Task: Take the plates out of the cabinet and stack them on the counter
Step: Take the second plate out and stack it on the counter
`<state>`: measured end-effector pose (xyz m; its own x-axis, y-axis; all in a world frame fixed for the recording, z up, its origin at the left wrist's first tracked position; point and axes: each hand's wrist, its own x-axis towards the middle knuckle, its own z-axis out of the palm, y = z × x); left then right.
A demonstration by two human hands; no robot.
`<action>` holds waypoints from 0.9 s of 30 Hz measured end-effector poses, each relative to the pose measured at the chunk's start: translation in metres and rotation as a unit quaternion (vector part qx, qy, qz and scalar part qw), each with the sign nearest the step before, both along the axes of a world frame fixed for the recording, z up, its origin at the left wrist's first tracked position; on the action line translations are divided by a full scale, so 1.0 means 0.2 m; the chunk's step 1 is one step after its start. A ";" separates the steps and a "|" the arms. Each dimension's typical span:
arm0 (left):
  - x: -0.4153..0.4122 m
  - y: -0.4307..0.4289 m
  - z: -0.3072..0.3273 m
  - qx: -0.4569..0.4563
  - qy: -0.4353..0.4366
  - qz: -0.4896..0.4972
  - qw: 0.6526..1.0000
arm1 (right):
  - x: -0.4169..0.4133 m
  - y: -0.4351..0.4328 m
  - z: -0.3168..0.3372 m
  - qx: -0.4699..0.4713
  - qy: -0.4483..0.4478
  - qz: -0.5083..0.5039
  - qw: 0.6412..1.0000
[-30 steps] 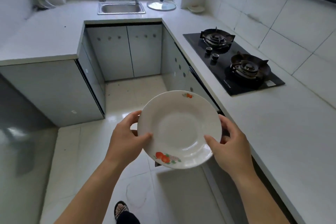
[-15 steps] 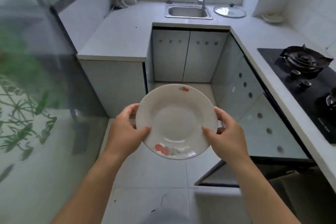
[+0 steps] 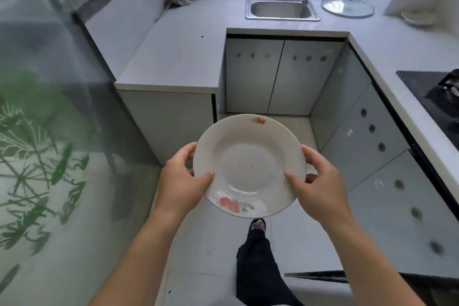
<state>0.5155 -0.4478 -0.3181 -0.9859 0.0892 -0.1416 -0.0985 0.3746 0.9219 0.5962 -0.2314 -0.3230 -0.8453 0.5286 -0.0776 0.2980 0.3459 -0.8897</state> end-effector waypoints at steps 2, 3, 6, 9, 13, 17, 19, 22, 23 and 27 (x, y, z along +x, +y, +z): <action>-0.15 0.11 0.01 -0.011 0.005 -0.007 1.000 | -0.13 0.09 -0.01 -0.014 0.001 -0.013 1.000; -0.23 0.17 0.02 -0.011 0.006 -0.011 1.000 | -0.21 0.15 -0.02 -0.022 0.004 -0.019 1.000; -0.51 0.40 0.03 -0.005 -0.003 -0.032 0.999 | -0.43 0.36 -0.01 -0.061 0.013 -0.043 0.997; -0.80 0.65 0.06 -0.004 -0.010 -0.068 0.998 | -0.66 0.61 0.02 -0.075 0.015 -0.063 0.995; -1.16 0.97 0.10 -0.002 0.006 -0.105 0.994 | -0.99 0.91 0.07 -0.068 0.024 -0.073 0.995; -1.46 1.17 0.10 -0.016 0.015 -0.101 0.995 | -1.29 1.12 0.08 -0.057 0.019 -0.067 0.996; -1.58 1.27 0.10 -0.023 0.015 -0.097 0.995 | -1.40 1.21 0.07 -0.062 0.018 -0.067 0.996; -1.78 1.45 0.11 -0.021 0.028 -0.120 0.992 | -1.55 1.37 0.08 -0.061 0.022 -0.081 0.995; -1.85 1.53 0.11 -0.018 0.034 -0.132 0.990 | -1.60 1.43 0.08 -0.060 0.023 -0.092 0.994; -2.13 1.83 0.10 -0.016 0.051 -0.183 0.982 | -1.83 1.70 0.07 -0.056 0.024 -0.138 0.989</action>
